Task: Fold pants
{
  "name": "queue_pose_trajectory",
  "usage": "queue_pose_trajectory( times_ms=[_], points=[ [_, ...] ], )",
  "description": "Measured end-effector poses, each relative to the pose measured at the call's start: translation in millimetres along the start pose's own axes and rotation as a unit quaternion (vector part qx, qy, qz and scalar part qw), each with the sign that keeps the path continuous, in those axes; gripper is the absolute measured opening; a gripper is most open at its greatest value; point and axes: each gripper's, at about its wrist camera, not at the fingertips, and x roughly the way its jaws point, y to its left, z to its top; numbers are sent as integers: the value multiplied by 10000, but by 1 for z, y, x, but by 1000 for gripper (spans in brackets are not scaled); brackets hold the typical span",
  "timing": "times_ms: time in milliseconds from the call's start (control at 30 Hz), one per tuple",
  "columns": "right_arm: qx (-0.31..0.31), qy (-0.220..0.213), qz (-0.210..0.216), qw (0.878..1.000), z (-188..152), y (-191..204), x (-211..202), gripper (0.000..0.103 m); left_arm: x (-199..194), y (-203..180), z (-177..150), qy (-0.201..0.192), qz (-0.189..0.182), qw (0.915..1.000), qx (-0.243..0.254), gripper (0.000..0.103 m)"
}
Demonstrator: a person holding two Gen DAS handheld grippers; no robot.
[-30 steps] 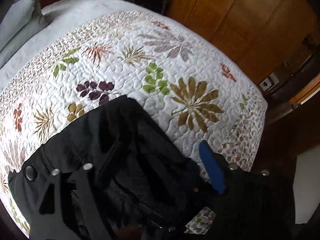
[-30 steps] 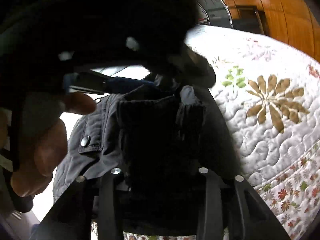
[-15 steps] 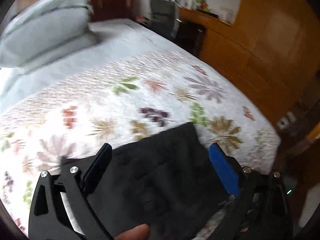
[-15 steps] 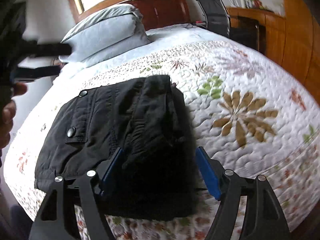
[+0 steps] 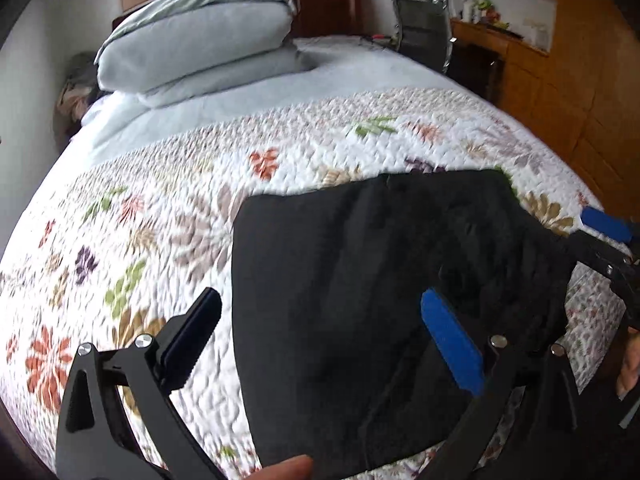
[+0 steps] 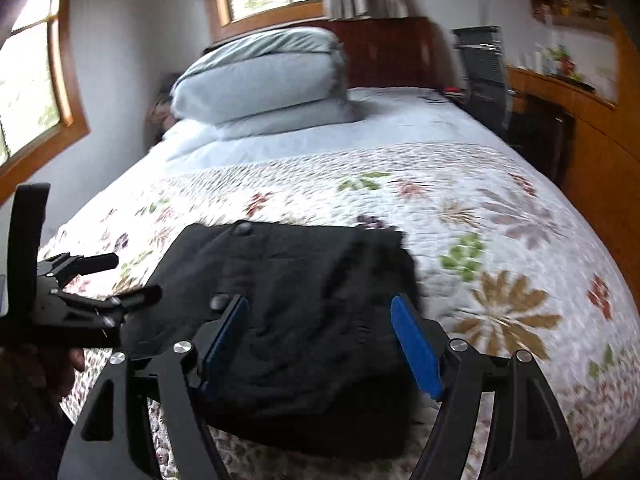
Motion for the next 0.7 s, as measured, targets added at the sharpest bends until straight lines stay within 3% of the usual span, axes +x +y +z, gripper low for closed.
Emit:
queue_pose_trajectory(
  times_ms=[167,367,533,700],
  points=[
    [-333,308,-16,9990,-10,15,30,74,14,7,-17,318,-83,9993,-189,100],
    [-548,669,-215,9960,-30,5,56,74,38,21,-36,595,-347,9966,-462,101],
    [-574,688,-146,9959,-38,-2,55,74,42,18,-43,558,-330,9969,-437,101],
    [-138,465,-35,9988,-19,-16,37,78,34,20,-42,419,-192,9980,-430,100]
  ],
)
